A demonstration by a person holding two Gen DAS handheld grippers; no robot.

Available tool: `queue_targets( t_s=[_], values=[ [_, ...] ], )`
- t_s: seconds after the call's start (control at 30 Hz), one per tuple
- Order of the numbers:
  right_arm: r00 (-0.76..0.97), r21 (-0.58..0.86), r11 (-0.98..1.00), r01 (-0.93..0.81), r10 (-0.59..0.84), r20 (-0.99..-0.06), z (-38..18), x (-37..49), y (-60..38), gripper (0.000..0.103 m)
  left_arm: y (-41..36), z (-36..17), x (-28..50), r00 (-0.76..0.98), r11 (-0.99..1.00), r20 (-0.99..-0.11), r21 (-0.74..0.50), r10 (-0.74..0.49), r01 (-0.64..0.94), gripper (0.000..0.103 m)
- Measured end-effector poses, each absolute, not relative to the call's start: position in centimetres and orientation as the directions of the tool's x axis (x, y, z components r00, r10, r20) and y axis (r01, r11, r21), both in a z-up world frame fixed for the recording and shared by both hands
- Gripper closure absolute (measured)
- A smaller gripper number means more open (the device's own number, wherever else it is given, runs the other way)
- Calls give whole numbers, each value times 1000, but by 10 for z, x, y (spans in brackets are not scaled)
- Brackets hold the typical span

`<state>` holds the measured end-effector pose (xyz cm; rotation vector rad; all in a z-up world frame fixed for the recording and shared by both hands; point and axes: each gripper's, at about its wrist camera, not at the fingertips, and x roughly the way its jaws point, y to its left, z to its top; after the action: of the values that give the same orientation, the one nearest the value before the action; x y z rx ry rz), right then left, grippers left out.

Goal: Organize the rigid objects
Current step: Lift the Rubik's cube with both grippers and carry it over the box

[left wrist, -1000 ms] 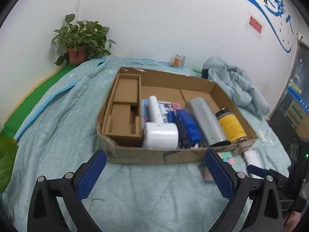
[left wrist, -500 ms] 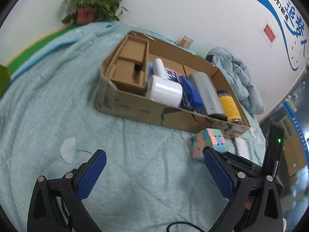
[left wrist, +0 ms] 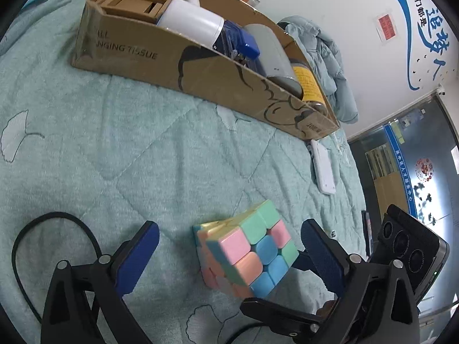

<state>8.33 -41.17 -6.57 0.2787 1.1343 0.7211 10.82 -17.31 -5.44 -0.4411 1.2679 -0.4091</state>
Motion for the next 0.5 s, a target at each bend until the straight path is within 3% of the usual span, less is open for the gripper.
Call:
queue_targets(
  t_s=[0.3, 0.47, 0.5],
  values=[
    [264, 462, 809, -363, 565, -782, -74, 92, -396, 38, -160, -46, 99, 218, 849, -829, -528, -515, 0, 13],
    [208, 596, 751, -285, 655, -726, -82, 101, -404, 40, -170, -60, 92, 155, 839, -832, -543, -532, -39, 18],
    [202, 611, 746, -267, 663, -721, -83, 101, -406, 41, -171, -61, 92, 154, 829, -824, -557, -545, -43, 23]
  ],
)
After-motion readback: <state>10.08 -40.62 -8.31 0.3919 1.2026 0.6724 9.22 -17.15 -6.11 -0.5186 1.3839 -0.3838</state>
